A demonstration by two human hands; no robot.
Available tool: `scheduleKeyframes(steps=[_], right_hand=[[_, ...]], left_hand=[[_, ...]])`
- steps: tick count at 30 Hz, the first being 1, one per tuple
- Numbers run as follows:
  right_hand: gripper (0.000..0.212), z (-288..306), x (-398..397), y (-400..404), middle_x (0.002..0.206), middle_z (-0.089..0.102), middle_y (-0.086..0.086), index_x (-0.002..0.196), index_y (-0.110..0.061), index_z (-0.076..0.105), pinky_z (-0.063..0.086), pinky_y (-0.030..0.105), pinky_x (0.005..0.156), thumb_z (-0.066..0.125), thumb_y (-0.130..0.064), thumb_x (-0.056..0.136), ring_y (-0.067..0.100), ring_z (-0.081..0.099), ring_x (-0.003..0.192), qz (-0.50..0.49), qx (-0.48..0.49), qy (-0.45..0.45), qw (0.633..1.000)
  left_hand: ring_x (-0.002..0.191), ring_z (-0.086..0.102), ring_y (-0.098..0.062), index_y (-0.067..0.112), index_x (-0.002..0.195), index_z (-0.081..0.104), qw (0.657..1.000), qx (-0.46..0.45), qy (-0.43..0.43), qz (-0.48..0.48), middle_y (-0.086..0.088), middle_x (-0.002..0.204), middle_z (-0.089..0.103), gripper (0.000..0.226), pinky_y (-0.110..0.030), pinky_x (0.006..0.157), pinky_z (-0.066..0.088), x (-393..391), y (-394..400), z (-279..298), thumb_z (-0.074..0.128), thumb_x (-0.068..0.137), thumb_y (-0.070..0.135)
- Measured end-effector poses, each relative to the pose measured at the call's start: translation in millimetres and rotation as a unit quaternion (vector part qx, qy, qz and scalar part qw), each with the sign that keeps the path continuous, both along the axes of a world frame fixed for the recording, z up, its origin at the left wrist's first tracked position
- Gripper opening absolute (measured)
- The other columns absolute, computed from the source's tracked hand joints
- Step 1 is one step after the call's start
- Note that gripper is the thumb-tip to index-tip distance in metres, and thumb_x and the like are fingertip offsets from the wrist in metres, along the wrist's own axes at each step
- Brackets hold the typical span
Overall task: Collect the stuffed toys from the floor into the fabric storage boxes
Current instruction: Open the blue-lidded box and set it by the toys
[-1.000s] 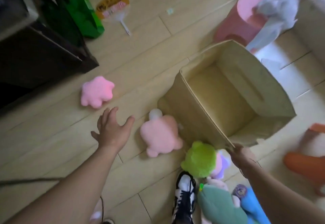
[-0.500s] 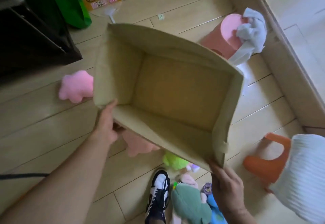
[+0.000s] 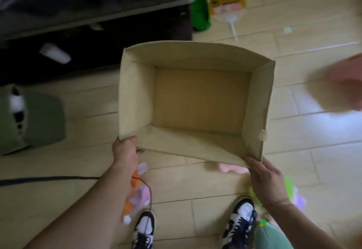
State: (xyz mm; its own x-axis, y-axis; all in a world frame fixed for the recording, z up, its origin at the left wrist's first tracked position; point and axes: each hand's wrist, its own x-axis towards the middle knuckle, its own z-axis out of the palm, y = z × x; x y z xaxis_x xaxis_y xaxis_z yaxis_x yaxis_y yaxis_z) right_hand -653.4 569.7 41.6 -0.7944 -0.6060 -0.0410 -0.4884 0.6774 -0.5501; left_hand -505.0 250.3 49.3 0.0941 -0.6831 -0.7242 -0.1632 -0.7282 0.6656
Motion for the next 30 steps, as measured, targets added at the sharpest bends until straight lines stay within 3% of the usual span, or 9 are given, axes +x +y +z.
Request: scheduleKeyframes(steps=[5, 9, 12, 14, 16, 19, 24, 27, 30], right_hand=[[0.031, 0, 72, -139, 0.083, 0.07, 0.014, 0.097, -0.009, 0.074, 0.048, 0.029, 0.061, 0.054, -0.01, 0.074, 0.033, 0.067, 0.063, 0.124, 0.01, -0.004, 0.992], [0.024, -1, 157, -246, 0.09, 0.071, 0.014, 0.093, -0.009, 0.074, 0.053, 0.029, 0.053, 0.072, -0.002, 0.071, 0.033, 0.068, 0.064, 0.229, -0.01, -0.012, 0.973], [0.022, -10, 226, -313, 0.09, 0.072, 0.015, 0.091, -0.008, 0.075, 0.048, 0.027, 0.062, 0.067, -0.011, 0.07, 0.031, 0.069, 0.064, 0.316, -0.016, -0.023, 0.948], [0.025, -22, 267, -342, 0.093, 0.072, 0.015, 0.092, -0.009, 0.075, 0.045, 0.025, 0.067, 0.064, -0.011, 0.07, 0.032, 0.07, 0.067, 0.345, 0.001, -0.046, 0.937], [0.028, -30, 304, -358, 0.101, 0.072, 0.015, 0.094, -0.01, 0.075, 0.048, 0.026, 0.069, 0.058, -0.016, 0.072, 0.031, 0.07, 0.072, 0.376, 0.022, -0.049, 0.925], [0.036, -36, 353, -365, 0.104, 0.071, 0.017, 0.09, -0.007, 0.075, 0.046, 0.022, 0.071, 0.047, -0.022, 0.073, 0.026, 0.067, 0.076, 0.445, 0.033, -0.048, 0.894], [0.04, -51, 423, -393, 0.092, 0.073, 0.014, 0.09, -0.011, 0.075, 0.055, 0.028, 0.054, 0.043, -0.025, 0.071, 0.029, 0.07, 0.064, 0.537, 0.114, -0.055, 0.834], [0.043, -71, 460, -410, 0.106, 0.071, 0.016, 0.101, -0.012, 0.073, 0.057, 0.038, 0.073, 0.042, -0.031, 0.078, 0.035, 0.07, 0.078, 0.53, 0.147, -0.075, 0.832], [0.03, -88, 488, -426, 0.124, 0.064, 0.009, 0.116, -0.014, 0.067, 0.044, 0.027, 0.093, 0.053, -0.02, 0.09, 0.031, 0.062, 0.107, 0.478, 0.198, -0.117, 0.848]], left_hand=[[0.093, 0.06, -0.026, 0.009, 0.125, 0.058, 0.992, -0.018, -0.018, 0.12, -0.007, 0.108, 0.063, 0.039, -0.033, 0.061, 0.049, 152, -87, 10, 0.054, 0.088, -0.005], [0.073, 0.059, -0.02, 0.015, 0.09, 0.057, 0.98, -0.059, 0.008, 0.192, 0.0, 0.075, 0.066, 0.025, -0.03, 0.045, 0.054, 292, -132, 18, 0.049, 0.088, -0.009], [0.074, 0.061, -0.019, 0.01, 0.1, 0.061, 0.964, -0.071, -0.041, 0.252, 0.002, 0.078, 0.066, 0.03, -0.036, 0.067, 0.055, 389, -144, 18, 0.052, 0.084, -0.013], [0.067, 0.059, -0.021, 0.009, 0.083, 0.062, 0.955, -0.049, -0.1, 0.276, 0.004, 0.064, 0.064, 0.022, -0.036, 0.071, 0.05, 446, -144, 8, 0.053, 0.078, -0.011], [0.074, 0.062, -0.031, 0.01, 0.074, 0.058, 0.955, -0.016, -0.182, 0.233, -0.001, 0.061, 0.064, 0.012, -0.035, 0.069, 0.048, 493, -138, -1, 0.057, 0.066, 0.001], [0.09, 0.061, -0.035, 0.003, 0.097, 0.063, 0.945, 0.058, -0.302, 0.113, -0.016, 0.091, 0.065, 0.03, -0.034, 0.077, 0.044, 557, -116, -14, 0.06, 0.068, 0.004], [0.091, 0.062, -0.047, -0.003, 0.099, 0.067, 0.917, 0.112, -0.368, 0.104, -0.028, 0.093, 0.067, 0.033, -0.047, 0.082, 0.053, 637, -79, -43, 0.053, 0.071, 0.008], [0.079, 0.061, -0.043, -0.001, 0.087, 0.066, 0.907, 0.098, -0.365, 0.184, -0.025, 0.08, 0.064, 0.036, -0.045, 0.068, 0.05, 669, -64, -67, 0.045, 0.062, 0.014], [0.084, 0.062, -0.039, 0.0, 0.097, 0.063, 0.916, 0.112, -0.323, 0.208, -0.019, 0.089, 0.064, 0.03, -0.04, 0.071, 0.051, 691, -57, -94, 0.059, 0.069, 0.013]])
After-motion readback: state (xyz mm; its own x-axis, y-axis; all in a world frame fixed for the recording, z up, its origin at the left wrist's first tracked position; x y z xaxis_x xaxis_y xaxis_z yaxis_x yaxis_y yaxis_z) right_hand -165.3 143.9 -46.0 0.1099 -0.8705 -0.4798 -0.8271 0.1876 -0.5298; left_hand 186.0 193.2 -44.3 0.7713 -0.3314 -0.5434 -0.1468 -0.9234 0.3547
